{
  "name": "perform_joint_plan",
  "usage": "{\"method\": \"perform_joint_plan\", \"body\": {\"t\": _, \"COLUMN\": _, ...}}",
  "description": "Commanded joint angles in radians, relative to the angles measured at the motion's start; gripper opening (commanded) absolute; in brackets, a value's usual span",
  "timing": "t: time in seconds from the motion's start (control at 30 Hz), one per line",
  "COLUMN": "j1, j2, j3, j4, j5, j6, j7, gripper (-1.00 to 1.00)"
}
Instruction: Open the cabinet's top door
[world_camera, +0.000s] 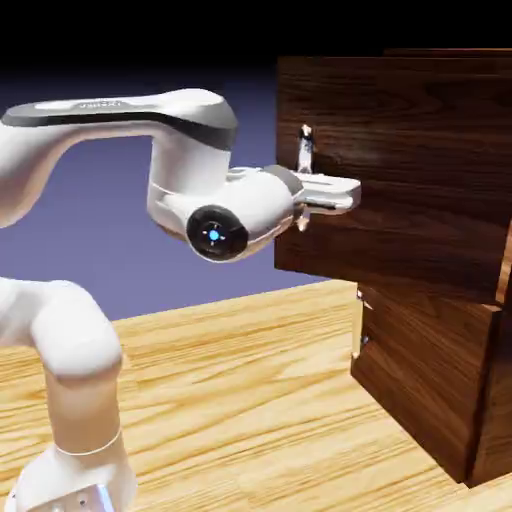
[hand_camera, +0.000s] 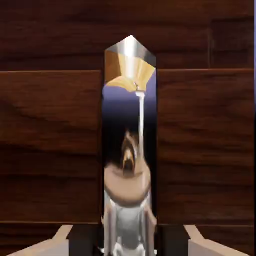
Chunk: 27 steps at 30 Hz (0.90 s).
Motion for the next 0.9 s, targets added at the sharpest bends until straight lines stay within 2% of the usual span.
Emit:
{"method": "perform_joint_plan", "body": {"t": 0.0, "j1": -0.003, "j2": 0.003, "j3": -0.029, "j4": 0.012, "j5": -0.036, "j6": -0.045, "j7": 0.008, "gripper": -1.0}}
{"method": "perform_joint_plan", "body": {"t": 0.17, "j1": -0.066, "j2": 0.075, "j3": -0.102, "j4": 0.079, "j5": -0.097, "j6": -0.262, "j7": -0.003, "gripper": -1.0}}
{"method": "perform_joint_plan", "body": {"t": 0.33, "j1": 0.007, "j2": 0.135, "j3": -0.278, "j4": 0.208, "j5": -0.234, "j6": -0.478, "j7": 0.005, "gripper": -1.0}}
{"method": "perform_joint_plan", "body": {"t": 0.6, "j1": 0.242, "j2": 0.224, "j3": -0.568, "j4": 0.475, "j5": -0.385, "j6": -0.791, "j7": 0.009, "gripper": -1.0}}
{"method": "perform_joint_plan", "body": {"t": 0.87, "j1": 0.532, "j2": 0.212, "j3": -0.809, "j4": 0.739, "j5": -0.49, "j6": -1.009, "j7": 0.048, "gripper": -1.0}}
